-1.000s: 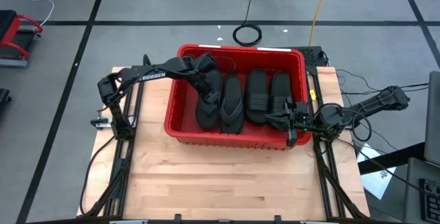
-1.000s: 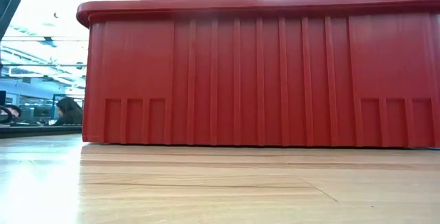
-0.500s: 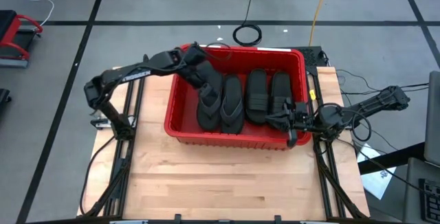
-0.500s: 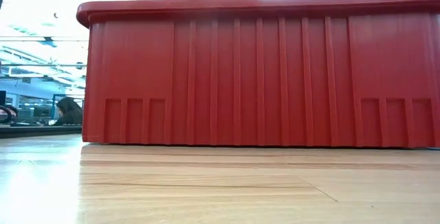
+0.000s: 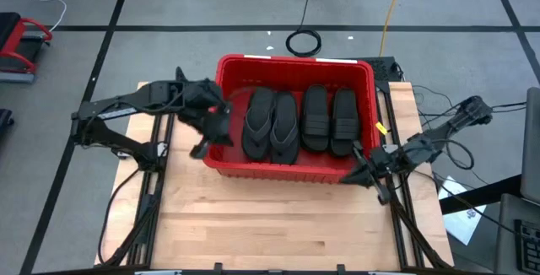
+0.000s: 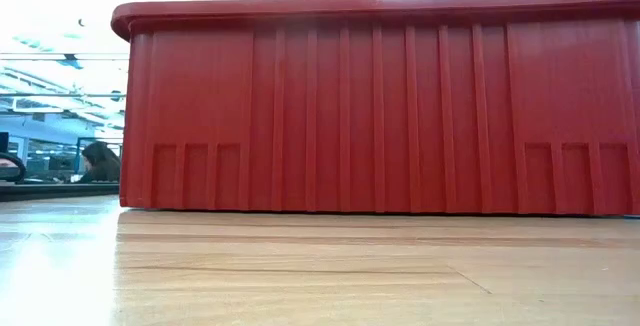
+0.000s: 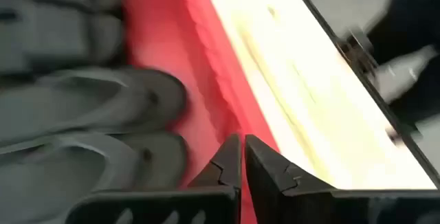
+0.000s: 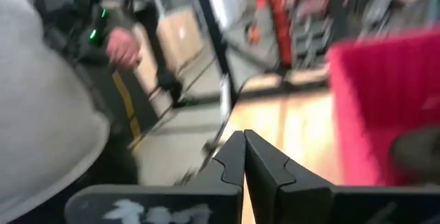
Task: Pick and place slides into bin
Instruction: Adjust the red organizer bin
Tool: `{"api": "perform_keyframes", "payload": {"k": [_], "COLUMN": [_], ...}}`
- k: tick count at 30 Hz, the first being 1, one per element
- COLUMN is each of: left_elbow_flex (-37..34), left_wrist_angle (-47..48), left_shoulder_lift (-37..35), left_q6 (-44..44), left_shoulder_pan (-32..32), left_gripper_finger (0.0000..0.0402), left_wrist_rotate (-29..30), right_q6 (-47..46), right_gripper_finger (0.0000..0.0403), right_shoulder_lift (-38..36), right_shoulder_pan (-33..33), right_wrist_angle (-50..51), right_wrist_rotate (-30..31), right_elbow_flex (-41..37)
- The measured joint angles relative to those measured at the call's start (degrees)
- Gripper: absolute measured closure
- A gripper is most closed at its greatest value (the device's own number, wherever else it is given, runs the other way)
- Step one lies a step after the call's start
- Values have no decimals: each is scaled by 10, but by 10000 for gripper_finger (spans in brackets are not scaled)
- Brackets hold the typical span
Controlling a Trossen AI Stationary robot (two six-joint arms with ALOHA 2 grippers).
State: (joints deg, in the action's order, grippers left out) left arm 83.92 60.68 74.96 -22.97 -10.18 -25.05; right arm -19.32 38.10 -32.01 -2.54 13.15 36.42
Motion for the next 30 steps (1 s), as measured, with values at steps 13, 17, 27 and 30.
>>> {"api": "perform_keyframes", "payload": {"k": [13,17,27,30], "left_elbow_flex": [0,0,0,0], "left_wrist_angle": [29,19,14,14], "left_shoulder_lift": [8,8,16,15], "left_q6": [8,18,36,37], "left_shoulder_pan": [5,5,5,5], "left_gripper_finger": [397,398,400,395], "left_wrist_rotate": [73,71,72,71], "right_q6": [-276,-311,-248,-238], "right_gripper_finger": [403,403,403,403], "right_shoulder_lift": [7,6,6,6], "right_shoulder_pan": [-95,-102,-103,-103], "right_wrist_angle": [199,241,324,322], "right_wrist_rotate": [-133,-134,-26,-22], "right_elbow_flex": [41,41,41,41]}}
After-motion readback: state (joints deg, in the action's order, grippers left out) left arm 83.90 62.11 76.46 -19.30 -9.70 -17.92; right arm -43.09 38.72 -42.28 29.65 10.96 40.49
